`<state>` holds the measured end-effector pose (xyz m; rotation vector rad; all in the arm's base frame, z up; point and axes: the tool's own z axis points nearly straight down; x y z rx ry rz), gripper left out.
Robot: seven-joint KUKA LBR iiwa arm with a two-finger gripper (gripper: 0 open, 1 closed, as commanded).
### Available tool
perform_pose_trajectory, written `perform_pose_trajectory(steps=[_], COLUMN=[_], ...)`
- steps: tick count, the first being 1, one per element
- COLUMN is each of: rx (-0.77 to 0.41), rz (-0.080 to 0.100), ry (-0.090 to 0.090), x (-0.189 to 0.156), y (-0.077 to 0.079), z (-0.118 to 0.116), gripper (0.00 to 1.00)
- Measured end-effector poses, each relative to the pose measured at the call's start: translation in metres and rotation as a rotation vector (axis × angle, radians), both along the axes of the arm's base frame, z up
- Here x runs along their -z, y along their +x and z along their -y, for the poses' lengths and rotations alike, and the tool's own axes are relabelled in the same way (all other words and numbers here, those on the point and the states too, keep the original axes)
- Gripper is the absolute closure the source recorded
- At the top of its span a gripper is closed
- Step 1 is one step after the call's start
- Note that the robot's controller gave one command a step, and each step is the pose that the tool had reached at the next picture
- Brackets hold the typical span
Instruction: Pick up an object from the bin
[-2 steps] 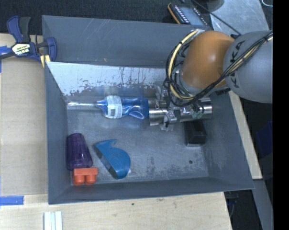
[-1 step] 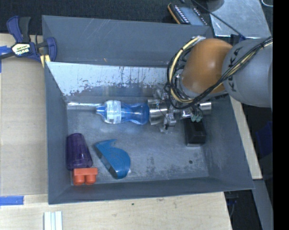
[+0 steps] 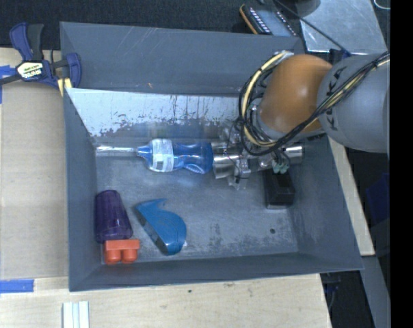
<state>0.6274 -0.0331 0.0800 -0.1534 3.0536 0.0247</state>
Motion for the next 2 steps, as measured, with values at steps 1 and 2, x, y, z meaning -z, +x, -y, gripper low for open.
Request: perform_pose_trajectory(steps=[1, 2], rx=[0.0, -0.036], rz=[0.0, 0.012], ry=[0.0, -0.008], x=[0.0, 0.0002], y=[0.0, -0.0011], z=[0.0, -0.0019], gripper=[1.0, 1.0])
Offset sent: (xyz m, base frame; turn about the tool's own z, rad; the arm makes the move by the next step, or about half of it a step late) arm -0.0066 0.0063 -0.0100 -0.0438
